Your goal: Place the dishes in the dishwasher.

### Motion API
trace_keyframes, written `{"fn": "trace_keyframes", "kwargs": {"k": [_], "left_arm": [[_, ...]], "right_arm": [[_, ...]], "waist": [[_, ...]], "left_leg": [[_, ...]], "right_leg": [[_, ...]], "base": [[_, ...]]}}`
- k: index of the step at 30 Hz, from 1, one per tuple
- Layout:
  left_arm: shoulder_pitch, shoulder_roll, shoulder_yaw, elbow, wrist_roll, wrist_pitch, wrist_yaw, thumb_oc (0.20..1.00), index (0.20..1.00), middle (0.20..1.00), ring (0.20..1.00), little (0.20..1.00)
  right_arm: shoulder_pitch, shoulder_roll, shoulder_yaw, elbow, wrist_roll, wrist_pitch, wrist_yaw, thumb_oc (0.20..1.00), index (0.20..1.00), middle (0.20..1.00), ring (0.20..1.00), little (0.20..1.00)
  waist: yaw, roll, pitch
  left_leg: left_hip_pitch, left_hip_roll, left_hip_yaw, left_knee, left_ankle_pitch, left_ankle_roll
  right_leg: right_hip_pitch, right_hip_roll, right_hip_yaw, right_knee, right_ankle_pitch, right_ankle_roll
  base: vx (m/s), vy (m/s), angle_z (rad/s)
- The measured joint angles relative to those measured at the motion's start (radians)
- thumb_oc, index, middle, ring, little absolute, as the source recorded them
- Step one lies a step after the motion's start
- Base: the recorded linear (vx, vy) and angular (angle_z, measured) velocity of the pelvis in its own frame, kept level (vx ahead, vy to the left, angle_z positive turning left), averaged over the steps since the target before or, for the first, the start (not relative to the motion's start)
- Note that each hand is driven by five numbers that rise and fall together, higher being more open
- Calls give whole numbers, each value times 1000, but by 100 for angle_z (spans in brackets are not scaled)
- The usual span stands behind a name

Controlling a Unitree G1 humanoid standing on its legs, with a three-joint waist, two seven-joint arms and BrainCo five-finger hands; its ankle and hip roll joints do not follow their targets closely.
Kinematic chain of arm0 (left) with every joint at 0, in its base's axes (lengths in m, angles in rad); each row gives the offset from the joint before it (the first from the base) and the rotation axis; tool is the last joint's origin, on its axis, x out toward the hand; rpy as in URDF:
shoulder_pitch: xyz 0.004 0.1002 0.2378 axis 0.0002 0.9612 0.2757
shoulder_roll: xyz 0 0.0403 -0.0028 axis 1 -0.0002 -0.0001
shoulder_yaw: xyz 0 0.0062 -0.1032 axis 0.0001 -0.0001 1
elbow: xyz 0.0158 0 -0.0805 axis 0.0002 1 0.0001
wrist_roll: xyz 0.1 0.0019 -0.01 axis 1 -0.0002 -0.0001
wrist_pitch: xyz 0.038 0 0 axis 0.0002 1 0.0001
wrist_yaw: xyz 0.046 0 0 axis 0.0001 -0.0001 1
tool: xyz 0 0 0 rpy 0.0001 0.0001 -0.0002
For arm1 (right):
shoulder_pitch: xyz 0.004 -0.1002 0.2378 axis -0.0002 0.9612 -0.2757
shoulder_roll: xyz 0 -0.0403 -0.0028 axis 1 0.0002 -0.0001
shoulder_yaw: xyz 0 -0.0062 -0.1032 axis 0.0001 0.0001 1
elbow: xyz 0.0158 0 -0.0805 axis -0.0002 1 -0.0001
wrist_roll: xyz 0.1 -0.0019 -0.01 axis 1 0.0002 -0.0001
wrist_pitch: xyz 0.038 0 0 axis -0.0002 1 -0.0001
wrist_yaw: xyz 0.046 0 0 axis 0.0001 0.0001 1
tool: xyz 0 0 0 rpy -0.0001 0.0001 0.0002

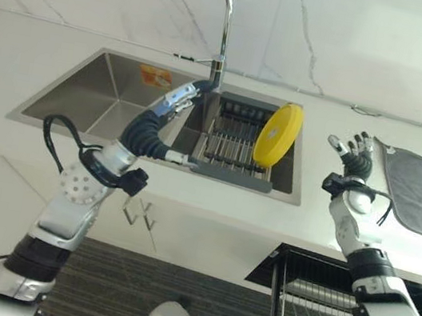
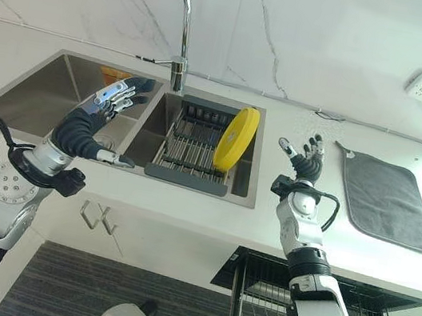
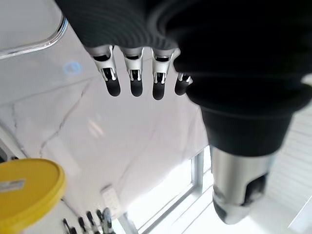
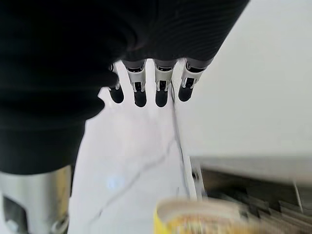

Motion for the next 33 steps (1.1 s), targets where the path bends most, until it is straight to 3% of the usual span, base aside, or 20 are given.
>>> {"fn": "trace_keyframes", "kwargs": {"k": [6,18,24,33], "left_arm": [[4,-7,-22,-1,-30,45,-22,1000,1000,1000,1000,1000],[1,-12,-28,-9,-31,56,-42,1000,1000,1000,1000,1000],[1,-10,-28,-9,-31,64,-42,1000,1000,1000,1000,1000],[1,-7,-28,-9,-31,86,-51,1000,1000,1000,1000,1000]], "right_arm": [[-1,6,15,1,69,1,151,1000,1000,1000,1000,1000],[-33,13,40,11,84,1,125,1000,1000,1000,1000,1000],[-31,85,43,77,137,4,137,1000,1000,1000,1000,1000],[-31,83,46,79,175,26,160,1000,1000,1000,1000,1000]], "waist": [[4,1,4],[6,9,4],[7,8,4],[8,7,4]], "left_leg": [[11,-4,0,18,-4,2],[10,-19,3,37,-20,12],[10,-24,3,40,-21,16],[12,-18,7,37,-26,12]], "right_leg": [[20,1,-1,0,-8,4],[38,-16,-10,0,-11,7],[38,-25,-9,1,-11,6],[38,-22,0,0,-11,6]], "base": [[-10,-13,3],[8,11,3],[66,2,2],[33,-7,-1]]}}
